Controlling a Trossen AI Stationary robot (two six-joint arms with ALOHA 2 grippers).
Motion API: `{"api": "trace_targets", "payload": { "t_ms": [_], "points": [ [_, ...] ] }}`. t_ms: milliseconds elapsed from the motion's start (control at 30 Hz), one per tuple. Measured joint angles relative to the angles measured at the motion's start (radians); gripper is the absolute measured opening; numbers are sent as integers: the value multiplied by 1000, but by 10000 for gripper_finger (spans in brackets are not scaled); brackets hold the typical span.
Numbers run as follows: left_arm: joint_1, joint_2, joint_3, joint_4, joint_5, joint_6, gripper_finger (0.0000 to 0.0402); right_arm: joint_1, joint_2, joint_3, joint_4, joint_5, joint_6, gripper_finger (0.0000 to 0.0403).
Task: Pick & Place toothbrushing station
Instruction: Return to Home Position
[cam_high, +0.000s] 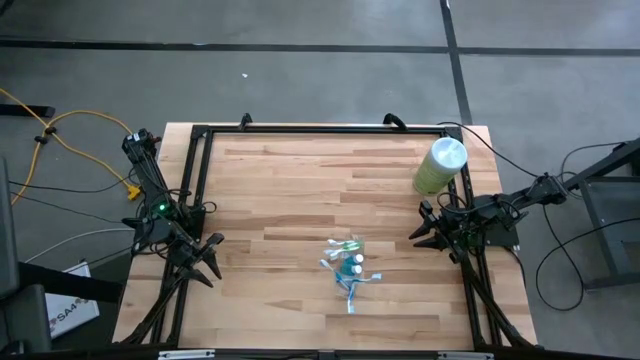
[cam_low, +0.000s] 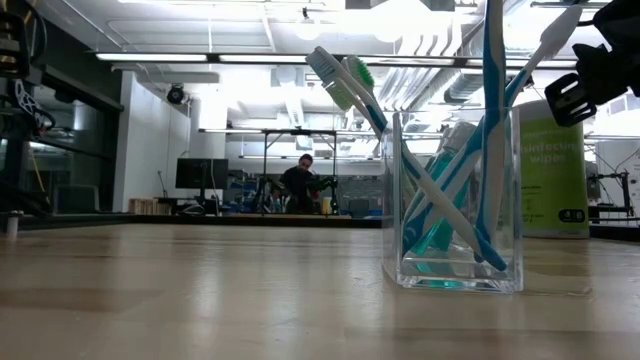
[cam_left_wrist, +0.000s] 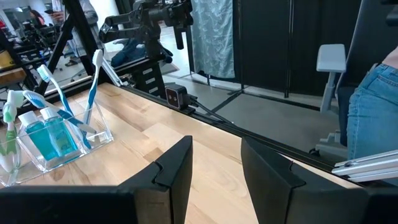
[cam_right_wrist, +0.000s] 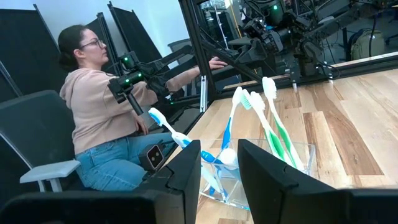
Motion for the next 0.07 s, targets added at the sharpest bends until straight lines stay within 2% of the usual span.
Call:
{"api": "trace_targets", "payload": {
  "t_ms": [67],
  "points": [
    [0,0,0,0,0,0,131,0,0,0,0,0,0,98]
  ]
}}
